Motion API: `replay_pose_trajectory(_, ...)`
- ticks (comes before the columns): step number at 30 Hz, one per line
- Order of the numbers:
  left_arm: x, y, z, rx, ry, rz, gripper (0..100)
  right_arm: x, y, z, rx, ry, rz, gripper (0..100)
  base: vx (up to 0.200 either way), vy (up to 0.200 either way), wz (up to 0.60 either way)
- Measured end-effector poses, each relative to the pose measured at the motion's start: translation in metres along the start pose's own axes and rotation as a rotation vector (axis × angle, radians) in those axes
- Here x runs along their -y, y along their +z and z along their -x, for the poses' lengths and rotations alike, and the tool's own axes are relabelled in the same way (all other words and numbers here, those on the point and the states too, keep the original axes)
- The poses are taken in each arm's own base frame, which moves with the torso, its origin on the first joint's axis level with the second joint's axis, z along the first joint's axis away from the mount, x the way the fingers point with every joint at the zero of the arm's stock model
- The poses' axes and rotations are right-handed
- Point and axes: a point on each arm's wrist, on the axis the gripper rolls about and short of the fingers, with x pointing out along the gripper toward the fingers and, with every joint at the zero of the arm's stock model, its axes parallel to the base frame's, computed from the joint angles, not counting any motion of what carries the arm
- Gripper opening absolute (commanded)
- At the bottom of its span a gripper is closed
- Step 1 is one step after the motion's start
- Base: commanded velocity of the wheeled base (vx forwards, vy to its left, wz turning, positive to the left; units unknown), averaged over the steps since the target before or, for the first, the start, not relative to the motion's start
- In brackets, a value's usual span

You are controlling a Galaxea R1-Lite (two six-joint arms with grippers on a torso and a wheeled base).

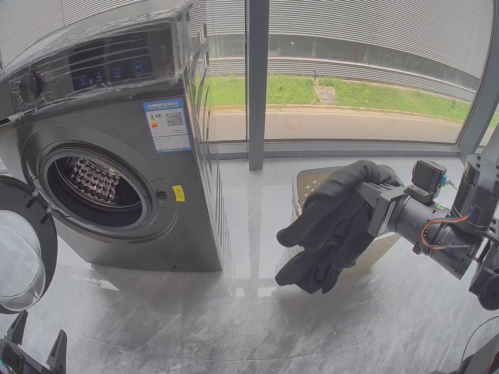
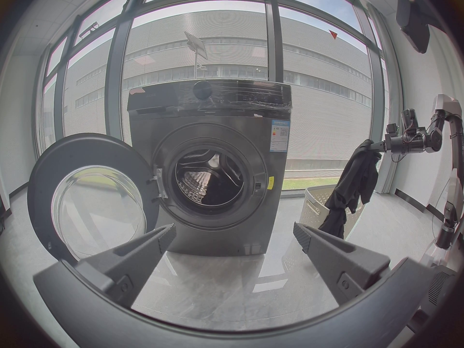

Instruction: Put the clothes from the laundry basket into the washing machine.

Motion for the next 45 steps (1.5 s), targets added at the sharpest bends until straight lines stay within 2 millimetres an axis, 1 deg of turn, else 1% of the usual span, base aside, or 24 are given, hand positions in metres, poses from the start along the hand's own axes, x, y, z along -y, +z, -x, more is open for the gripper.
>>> replay_pose_trajectory(20, 0.0000, 0.0000, 0.0000, 0.000, 0.000, 0.000, 100, -0.0043, -0.0008, 0.0004, -0.003, 0.024, -0.001, 0, 0.000, 0.200, 0.00)
replay_pose_trajectory(29, 0.0000, -0.0001, 0.0000, -0.001, 0.000, -0.001, 100, -0.0039, -0.0029, 0.0011, -0.012, 0.024, 0.002, 0, 0.000, 0.000, 0.00)
replay_pose_trajectory(38, 0.0000, -0.0001, 0.0000, -0.001, 0.000, -0.001, 100, -0.0051, -0.0044, 0.0017, -0.018, 0.029, 0.003, 0, -0.200, 0.000, 0.00)
replay_pose_trajectory(45, 0.0000, -0.0001, 0.0000, -0.001, -0.001, -0.001, 100, -0.0053, -0.0048, 0.0020, -0.020, 0.032, 0.003, 0, 0.000, 0.000, 0.00)
